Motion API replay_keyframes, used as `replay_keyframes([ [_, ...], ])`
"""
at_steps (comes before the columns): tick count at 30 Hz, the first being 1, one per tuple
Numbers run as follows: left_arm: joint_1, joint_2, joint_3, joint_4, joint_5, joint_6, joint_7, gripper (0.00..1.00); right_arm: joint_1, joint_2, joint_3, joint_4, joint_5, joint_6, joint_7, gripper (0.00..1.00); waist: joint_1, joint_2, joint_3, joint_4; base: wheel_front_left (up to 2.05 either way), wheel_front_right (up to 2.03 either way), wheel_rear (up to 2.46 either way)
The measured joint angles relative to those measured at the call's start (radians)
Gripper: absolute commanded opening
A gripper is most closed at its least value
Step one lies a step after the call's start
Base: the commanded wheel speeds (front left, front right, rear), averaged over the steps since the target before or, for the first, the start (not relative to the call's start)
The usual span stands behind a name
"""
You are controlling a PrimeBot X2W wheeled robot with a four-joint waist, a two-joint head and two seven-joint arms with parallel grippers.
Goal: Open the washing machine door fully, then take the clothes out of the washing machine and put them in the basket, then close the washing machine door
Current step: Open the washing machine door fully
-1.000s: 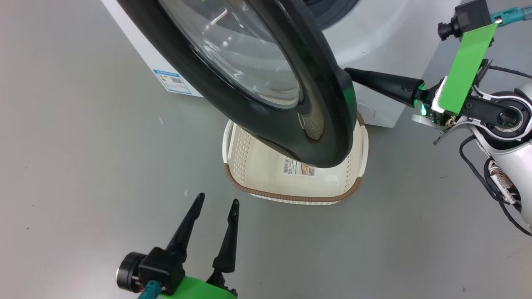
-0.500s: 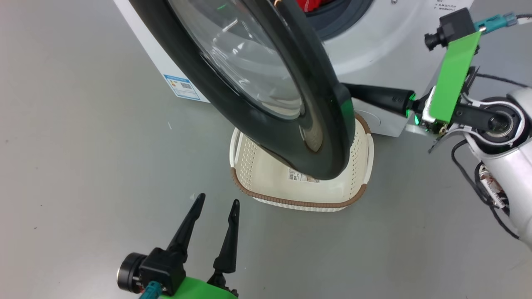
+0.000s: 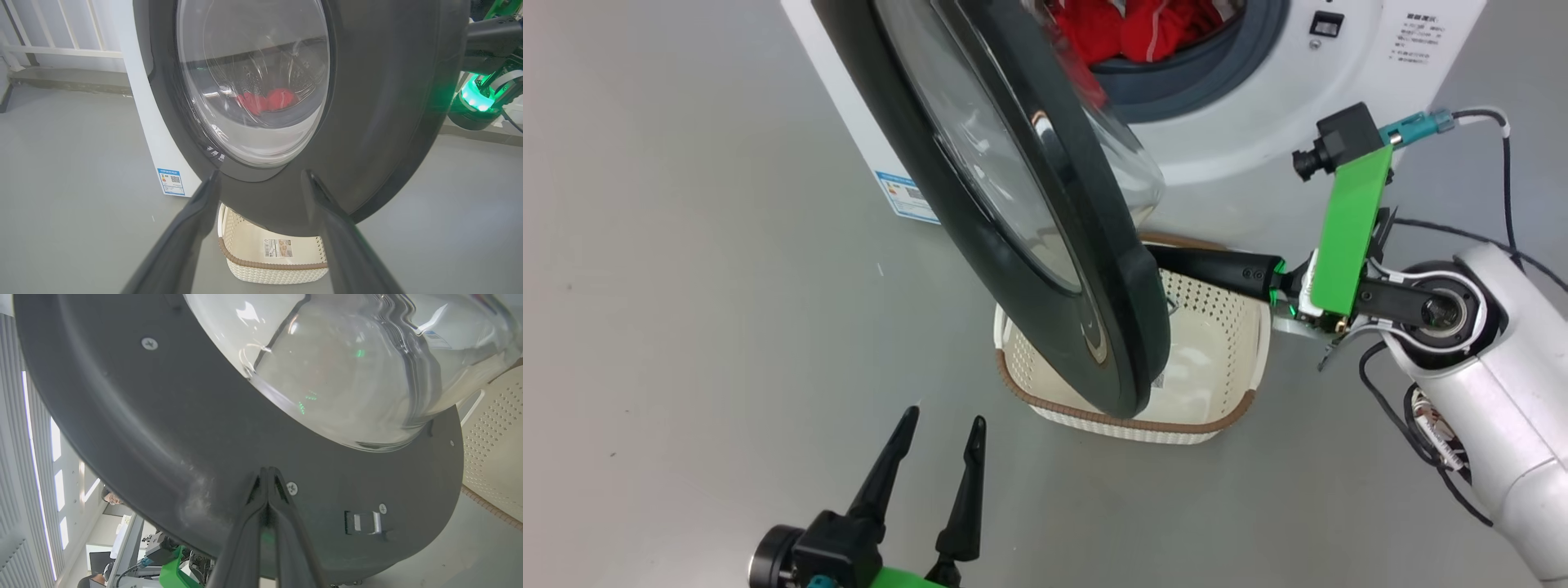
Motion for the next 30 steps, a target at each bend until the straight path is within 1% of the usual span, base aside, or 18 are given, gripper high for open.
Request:
replay_keyframes([
  [7,0.022,0.000,0.010,-0.002,0.002,0.000,0.000,1.00,0.040,0.019,-0.015,-0.009,-0.021,0.000,0.001,0.00,0.0001,0.0000,-0.027,0.028,0.00,0.00,0.00],
  [19,0.076,0.002,0.016,-0.006,0.011,-0.001,0.000,1.00,0.118,0.085,-0.020,-0.018,-0.073,0.000,-0.002,0.00,0.0001,0.0000,-0.089,0.100,0.00,0.00,0.00],
  [24,0.087,0.002,0.040,-0.008,0.011,-0.001,0.000,1.00,0.133,0.111,-0.020,-0.024,-0.092,0.000,-0.019,0.00,0.0000,0.0000,-0.105,0.125,0.00,0.00,0.00],
  [30,0.103,0.002,0.066,-0.023,0.011,-0.001,0.000,1.00,0.133,0.138,-0.014,-0.025,-0.103,0.000,-0.036,0.00,0.0001,0.0000,-0.105,0.138,0.00,0.00,0.00],
])
